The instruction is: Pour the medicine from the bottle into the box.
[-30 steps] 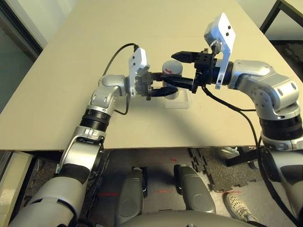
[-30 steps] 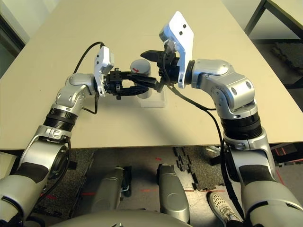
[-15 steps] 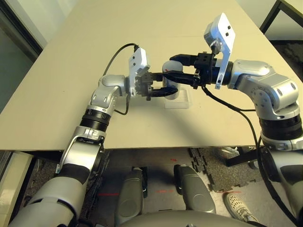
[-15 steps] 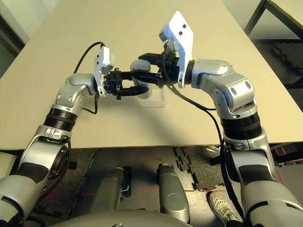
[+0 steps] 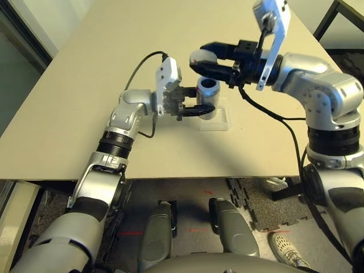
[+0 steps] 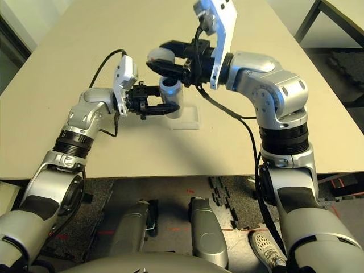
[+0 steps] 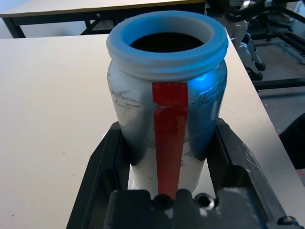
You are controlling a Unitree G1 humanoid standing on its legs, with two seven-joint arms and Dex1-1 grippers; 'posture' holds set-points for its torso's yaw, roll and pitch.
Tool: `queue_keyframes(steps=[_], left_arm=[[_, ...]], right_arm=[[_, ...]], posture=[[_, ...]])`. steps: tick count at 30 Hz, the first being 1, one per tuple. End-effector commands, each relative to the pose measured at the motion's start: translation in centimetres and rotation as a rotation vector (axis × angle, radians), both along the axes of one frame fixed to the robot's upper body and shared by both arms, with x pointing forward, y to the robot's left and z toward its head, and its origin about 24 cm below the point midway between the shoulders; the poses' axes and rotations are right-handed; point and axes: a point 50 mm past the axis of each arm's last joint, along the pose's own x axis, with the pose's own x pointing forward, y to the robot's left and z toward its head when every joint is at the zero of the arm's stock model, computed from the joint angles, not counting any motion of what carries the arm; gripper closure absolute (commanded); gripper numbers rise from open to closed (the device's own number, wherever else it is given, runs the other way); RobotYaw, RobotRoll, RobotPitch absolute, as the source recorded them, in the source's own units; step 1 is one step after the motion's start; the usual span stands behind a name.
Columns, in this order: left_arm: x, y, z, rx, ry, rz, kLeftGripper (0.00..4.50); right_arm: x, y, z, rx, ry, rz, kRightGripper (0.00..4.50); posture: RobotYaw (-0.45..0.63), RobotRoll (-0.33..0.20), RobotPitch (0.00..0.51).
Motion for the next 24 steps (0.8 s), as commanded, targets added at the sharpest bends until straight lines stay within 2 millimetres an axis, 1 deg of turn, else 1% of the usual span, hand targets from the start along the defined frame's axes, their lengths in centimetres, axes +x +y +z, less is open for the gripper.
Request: queue_keyframes(steps=[1,3,4,7,10,12,15,18,24], left_arm=[[0.1,0.0,0.3,0.003,-0.012,0.009,2.09],[0.6,0.0,0.7,-0.019,-0.036,0.06,2.09],[1.2,0.2,1.1,-0.047,-0.058,0.128,2.09],[2.4,0.7,1.7,-0.098,-0.095,0.282,2.09],[3.2,1.3,1.3,-0.11,-0.101,0.395,2.09],[3.9,1.9,0.7,-0.129,-0.089,0.517,2.09],[4.8,2.8,-0.1,-0.163,-0.081,0.683,2.09],[5.2,3.6,-1.1,-0.201,-0.076,0.836,2.09],[5.6,5.0,-2.7,-0.281,-0.07,1.048,2.09]], right_arm=[[0.7,-0.7,0.1,0.002,-0.024,-0.073,1.93],[2.0,-1.7,-0.6,-0.026,-0.04,-0.196,1.93],[2.9,-2.5,-1.0,-0.021,-0.05,-0.299,1.93],[4.5,-3.9,-1.9,0.014,-0.061,-0.477,1.93],[5.4,-4.5,-2.8,0.056,-0.058,-0.578,1.93],[6.0,-5.2,-3.9,0.081,-0.042,-0.669,1.93],[6.7,-6.2,-6.0,0.091,-0.011,-0.783,1.93],[7.0,-7.0,-8.8,0.095,0.036,-0.876,1.93],[6.6,-7.9,-13.8,0.03,0.114,-0.954,1.93]], posture=[[-0.15,0.0,0.152],[-0.15,0.0,0.152],[-0.15,0.0,0.151],[-0.15,0.0,0.151],[-0.14,0.0,0.152],[-0.14,0.0,0.151],[-0.13,0.0,0.149],[-0.13,0.0,0.146],[-0.12,0.0,0.141]])
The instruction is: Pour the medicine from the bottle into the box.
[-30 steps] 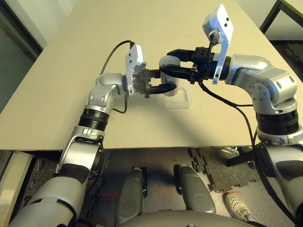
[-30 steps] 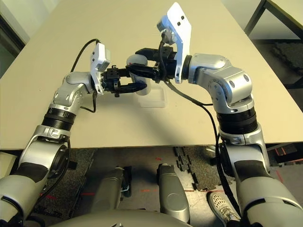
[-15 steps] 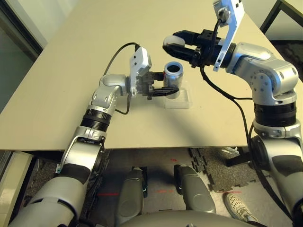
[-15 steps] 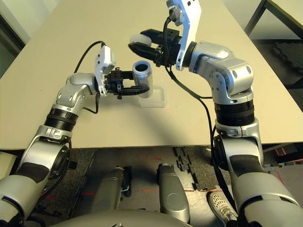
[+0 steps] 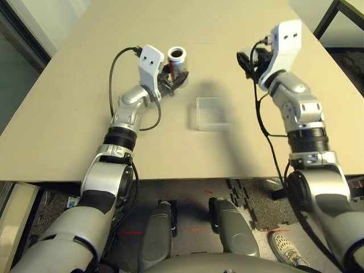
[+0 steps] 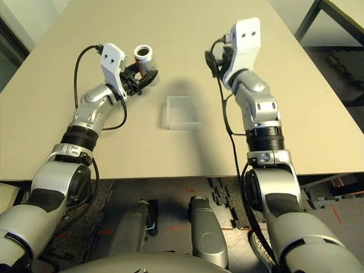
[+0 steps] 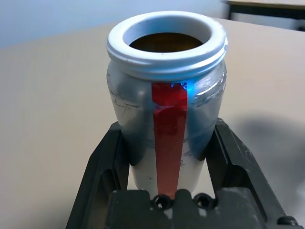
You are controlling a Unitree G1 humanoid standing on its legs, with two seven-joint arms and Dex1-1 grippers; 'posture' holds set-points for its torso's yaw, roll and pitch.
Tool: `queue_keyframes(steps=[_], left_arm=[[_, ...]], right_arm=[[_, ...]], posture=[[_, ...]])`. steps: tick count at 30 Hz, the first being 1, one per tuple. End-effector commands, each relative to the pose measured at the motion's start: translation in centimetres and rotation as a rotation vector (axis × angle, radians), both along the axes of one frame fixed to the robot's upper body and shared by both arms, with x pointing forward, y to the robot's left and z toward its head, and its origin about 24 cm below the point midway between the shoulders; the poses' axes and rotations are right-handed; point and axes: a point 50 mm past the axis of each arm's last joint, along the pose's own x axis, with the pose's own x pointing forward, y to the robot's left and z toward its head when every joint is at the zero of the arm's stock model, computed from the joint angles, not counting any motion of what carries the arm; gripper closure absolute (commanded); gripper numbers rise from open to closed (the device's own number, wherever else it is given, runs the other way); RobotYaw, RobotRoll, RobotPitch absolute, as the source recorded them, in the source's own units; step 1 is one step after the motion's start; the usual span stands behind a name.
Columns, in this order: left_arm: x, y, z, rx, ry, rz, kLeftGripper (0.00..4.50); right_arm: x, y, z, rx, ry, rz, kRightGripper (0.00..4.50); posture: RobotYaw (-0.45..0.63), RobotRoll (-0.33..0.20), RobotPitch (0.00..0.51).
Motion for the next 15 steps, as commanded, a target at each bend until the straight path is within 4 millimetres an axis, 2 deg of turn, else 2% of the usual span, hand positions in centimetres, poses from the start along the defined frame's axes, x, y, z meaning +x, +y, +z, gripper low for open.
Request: queue_keyframes(steps=[1,8,15], left_arm=[[0.2,0.7,-0.9,-0.042,0.004,0.107,2.09],[-0.1,0.9,-2.7,-0.078,0.054,0.161,2.09],[-0.4,1.3,-3.2,-0.1,0.068,0.18,2.09]], right_arm=[[-0.4,-0.7,-2.8,-0.01,0.052,-0.046,1.93],[-0.8,-1.0,-5.4,-0.004,0.109,-0.072,1.93],[-0.8,-0.9,-5.9,-0.002,0.127,-0.069,1.93]], posture=[[-0.12,0.0,0.14],[-0.12,0.0,0.132],[-0.11,0.0,0.124]])
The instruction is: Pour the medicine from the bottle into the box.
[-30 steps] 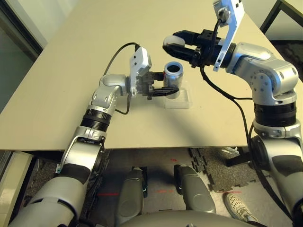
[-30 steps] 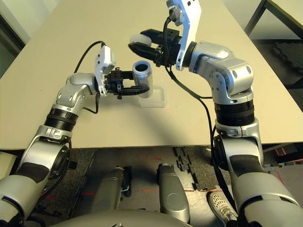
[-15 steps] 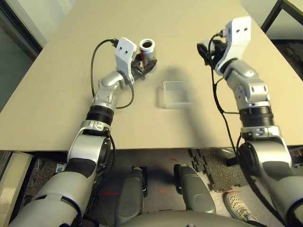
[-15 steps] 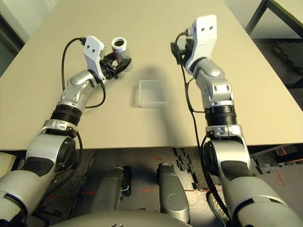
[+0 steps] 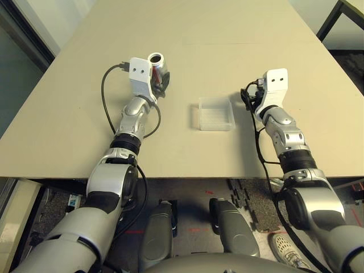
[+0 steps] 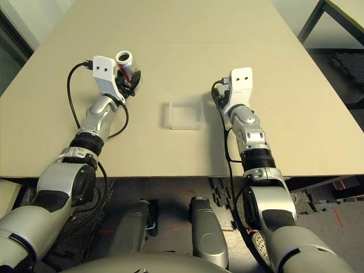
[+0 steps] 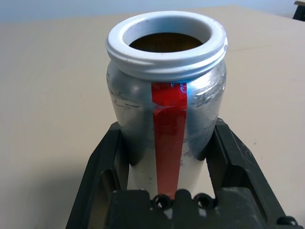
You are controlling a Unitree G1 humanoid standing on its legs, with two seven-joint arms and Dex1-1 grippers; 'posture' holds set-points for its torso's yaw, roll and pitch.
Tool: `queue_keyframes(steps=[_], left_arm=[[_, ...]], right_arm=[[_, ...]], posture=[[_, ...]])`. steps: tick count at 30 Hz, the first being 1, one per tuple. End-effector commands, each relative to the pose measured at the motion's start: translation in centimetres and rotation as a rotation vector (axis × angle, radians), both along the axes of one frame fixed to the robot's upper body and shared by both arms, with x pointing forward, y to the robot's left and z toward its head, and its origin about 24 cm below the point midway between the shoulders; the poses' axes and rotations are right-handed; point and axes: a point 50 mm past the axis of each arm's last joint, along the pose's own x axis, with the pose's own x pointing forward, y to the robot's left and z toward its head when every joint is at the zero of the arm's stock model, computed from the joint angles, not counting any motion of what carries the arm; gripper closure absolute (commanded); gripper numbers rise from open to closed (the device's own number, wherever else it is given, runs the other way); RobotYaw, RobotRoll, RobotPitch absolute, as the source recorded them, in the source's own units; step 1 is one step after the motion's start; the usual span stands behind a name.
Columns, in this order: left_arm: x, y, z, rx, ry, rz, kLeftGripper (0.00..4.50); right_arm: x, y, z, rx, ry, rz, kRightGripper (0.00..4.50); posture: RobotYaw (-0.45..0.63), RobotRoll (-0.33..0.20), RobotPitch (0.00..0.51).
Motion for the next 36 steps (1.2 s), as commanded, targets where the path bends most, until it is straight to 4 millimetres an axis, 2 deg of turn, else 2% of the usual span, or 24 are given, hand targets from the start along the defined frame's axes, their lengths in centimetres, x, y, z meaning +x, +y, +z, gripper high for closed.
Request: queue_keyframes(steps=[1,2,7,8,11,16,22,25,29,32,36], left_arm=[[-0.2,0.2,-0.4,-0.016,0.01,0.013,2.09],[-0.2,0.2,-0.4,-0.017,0.009,0.013,2.09],[-0.2,0.1,-0.2,-0.021,0.007,0.01,2.09],[-0.2,0.1,-0.1,-0.021,0.008,0.009,2.09],[-0.2,-0.1,-0.1,-0.023,0.01,0.003,2.09],[-0.1,-0.1,0.1,-0.026,0.011,0.001,2.09],[0.1,0.9,0.5,-0.027,0.017,0.02,2.09],[0.3,1.5,0.7,-0.03,0.021,0.034,2.09],[0.5,2.6,1.2,-0.031,0.034,0.063,2.09],[0.8,4.2,1.6,-0.025,0.056,0.109,2.09],[0.8,5.3,1.5,-0.028,0.084,0.143,2.09]], right_arm=[[-0.2,-0.2,-0.9,-0.002,0.028,-0.01,1.93],[-0.2,-0.2,-1.0,-0.003,0.032,-0.008,1.93],[-0.2,-0.2,-0.9,-0.001,0.034,-0.008,0.23],[-0.1,-0.3,-0.8,-0.001,0.031,-0.01,0.0],[-0.1,-0.7,-0.3,0.001,0.018,-0.017,0.0],[-0.2,-1.7,1.9,0.003,-0.014,-0.004,0.0],[-1.7,-2.6,7.2,-0.027,-0.024,0.13,0.0],[-2.9,-2.9,8.8,-0.048,0.002,0.198,0.0],[-5.1,-2.8,9.5,-0.081,0.093,0.331,0.0],[-7.8,-2.6,9.2,-0.118,0.207,0.484,0.0],[-9.3,-2.5,8.5,-0.125,0.277,0.552,0.0]], posture=[[-0.11,0.0,0.123],[-0.11,0.0,0.122],[-0.12,0.0,0.121],[-0.12,0.0,0.121],[-0.12,0.0,0.125],[-0.12,0.0,0.132],[-0.12,0.0,0.143],[-0.13,0.0,0.149],[-0.13,0.0,0.154],[-0.14,0.0,0.159],[-0.14,0.0,0.162]])
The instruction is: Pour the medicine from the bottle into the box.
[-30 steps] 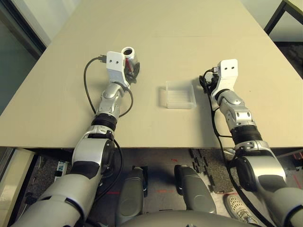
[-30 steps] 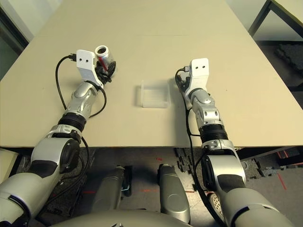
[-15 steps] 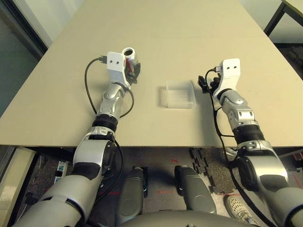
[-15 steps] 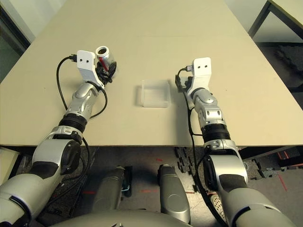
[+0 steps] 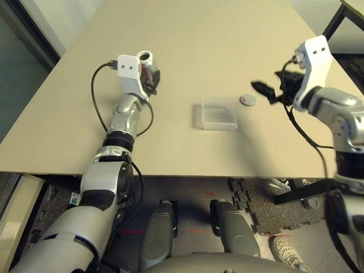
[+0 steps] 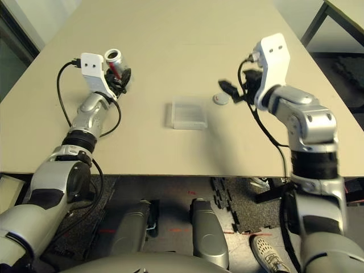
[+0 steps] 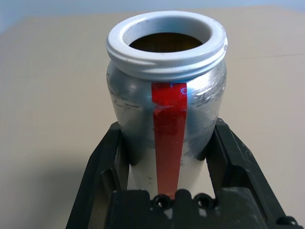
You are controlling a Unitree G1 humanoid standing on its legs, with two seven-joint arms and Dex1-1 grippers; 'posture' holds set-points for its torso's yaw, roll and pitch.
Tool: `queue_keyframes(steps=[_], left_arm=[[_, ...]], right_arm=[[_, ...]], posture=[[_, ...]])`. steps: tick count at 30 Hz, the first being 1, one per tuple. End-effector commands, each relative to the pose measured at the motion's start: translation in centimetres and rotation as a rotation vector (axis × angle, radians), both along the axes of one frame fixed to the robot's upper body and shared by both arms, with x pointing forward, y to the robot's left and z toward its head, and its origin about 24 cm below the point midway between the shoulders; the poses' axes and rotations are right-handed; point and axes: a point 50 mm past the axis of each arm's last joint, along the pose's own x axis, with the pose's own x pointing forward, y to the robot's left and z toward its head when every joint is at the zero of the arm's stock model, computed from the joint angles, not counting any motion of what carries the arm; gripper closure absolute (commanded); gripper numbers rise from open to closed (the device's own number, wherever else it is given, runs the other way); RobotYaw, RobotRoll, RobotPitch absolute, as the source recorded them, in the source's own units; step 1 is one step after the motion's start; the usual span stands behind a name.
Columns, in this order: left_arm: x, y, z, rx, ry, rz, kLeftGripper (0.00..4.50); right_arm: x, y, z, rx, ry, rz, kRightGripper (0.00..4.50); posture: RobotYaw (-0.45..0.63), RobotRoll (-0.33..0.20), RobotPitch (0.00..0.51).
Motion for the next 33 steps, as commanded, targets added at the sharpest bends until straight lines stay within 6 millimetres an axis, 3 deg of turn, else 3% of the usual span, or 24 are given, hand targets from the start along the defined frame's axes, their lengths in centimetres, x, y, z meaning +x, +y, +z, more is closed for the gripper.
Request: queue_keyframes(steps=[1,11,18,21,24,27,30,33], left_arm=[[0.1,0.3,-0.5,-0.015,0.046,0.013,2.09],[-0.4,0.3,-3.2,-0.025,0.15,0.021,2.09],[-0.2,-0.8,-2.6,0.024,0.125,-0.043,2.09],[0.5,-1.9,-0.1,0.173,0.046,-0.132,2.09],[0.9,-4.8,4.5,0.607,-0.134,-0.322,2.09],[0.4,-8.5,7.7,1.054,-0.304,-0.538,2.09],[-0.4,-11.5,8.5,1.514,-0.421,-0.701,2.09],[-1.1,-14.0,7.8,1.968,-0.565,-0.815,2.09]], right_arm=[[-1.2,0.9,-0.4,0.002,0.056,0.083,0.0],[-1.5,2.2,-2.4,-0.018,0.115,0.147,0.0],[-1.6,2.3,-3.2,-0.042,0.138,0.16,0.0],[-1.8,2.3,-3.6,-0.063,0.16,0.166,0.0],[-2.2,1.9,-3.9,-0.1,0.185,0.176,0.0],[-2.4,1.6,-4.2,-0.129,0.203,0.188,0.0],[-2.3,1.7,-4.3,-0.127,0.202,0.191,0.0],[-1.9,2.1,-4.5,-0.112,0.189,0.198,0.0]], posture=[[-0.15,0.0,0.163],[-0.15,0.0,0.169],[-0.15,0.0,0.168],[-0.15,0.0,0.162],[-0.15,0.0,0.156],[-0.15,0.0,0.15],[-0.14,0.0,0.139],[-0.14,0.0,0.13]])
